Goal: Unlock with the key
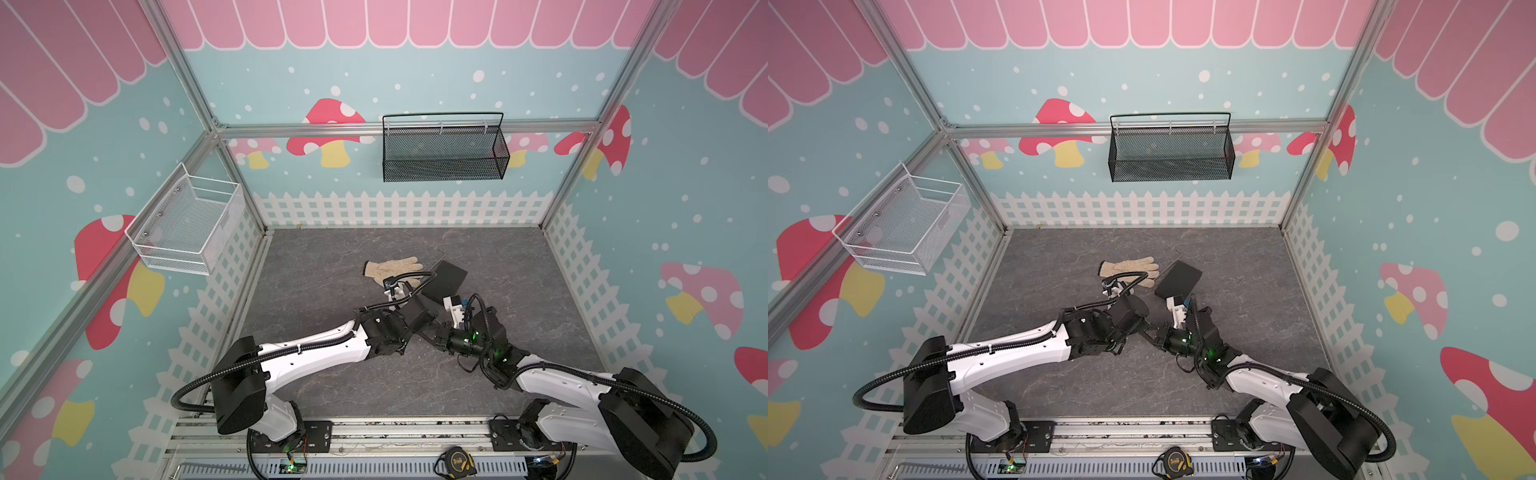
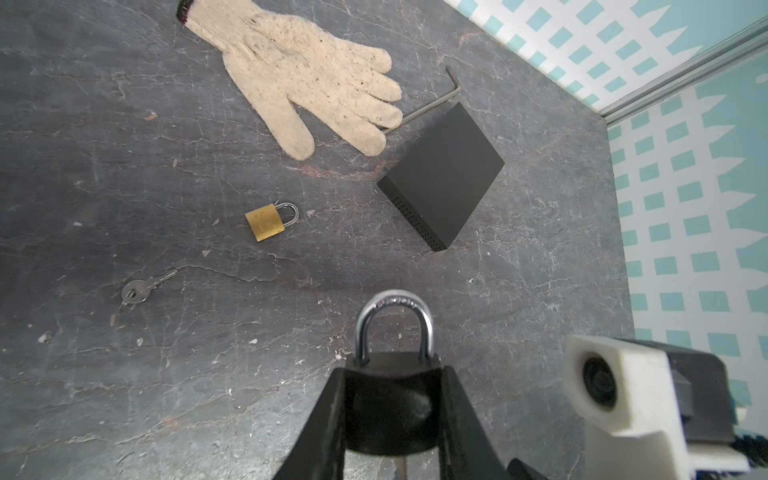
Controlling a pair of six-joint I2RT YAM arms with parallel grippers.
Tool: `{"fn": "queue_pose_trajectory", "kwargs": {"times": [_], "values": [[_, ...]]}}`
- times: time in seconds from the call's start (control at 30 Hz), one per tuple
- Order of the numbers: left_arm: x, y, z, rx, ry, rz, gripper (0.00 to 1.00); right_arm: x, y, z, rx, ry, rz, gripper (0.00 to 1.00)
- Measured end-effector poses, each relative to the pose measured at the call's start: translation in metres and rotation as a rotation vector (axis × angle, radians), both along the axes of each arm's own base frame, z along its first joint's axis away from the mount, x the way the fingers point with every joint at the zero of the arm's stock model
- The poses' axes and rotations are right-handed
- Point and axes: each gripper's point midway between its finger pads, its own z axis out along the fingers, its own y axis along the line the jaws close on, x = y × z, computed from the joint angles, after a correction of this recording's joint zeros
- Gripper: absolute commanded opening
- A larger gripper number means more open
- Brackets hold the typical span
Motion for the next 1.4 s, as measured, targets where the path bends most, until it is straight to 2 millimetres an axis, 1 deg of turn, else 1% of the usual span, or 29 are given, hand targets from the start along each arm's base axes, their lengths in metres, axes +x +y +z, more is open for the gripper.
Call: {"fn": "queue_pose_trajectory", "kwargs": {"times": [0.4,0.7,0.97,1.17,1.4], "values": [[0.001,0.003,-0.002,0.004,-0.002,0.012,0.00,0.000,0.006,-0.003,0.006,0.012,0.006,0.00],[-0.001,0.005,-0.005,0.006,-0.001,0.014,0.00,-0.001,0.006,-0.004,0.011,0.027,0.008,0.00],[0.000,0.012,0.002,-0.041,-0.013,0.034,0.00,0.002,0.010,0.003,-0.023,-0.007,0.024,0.00],[-0.004,0.017,0.000,-0.079,0.007,0.038,0.00,-0.003,0.016,0.000,-0.056,-0.027,0.030,0.00],[-0.003,0.020,0.002,-0.111,0.017,0.044,0.00,0.002,0.019,0.002,-0.090,-0.058,0.024,0.00]]}}
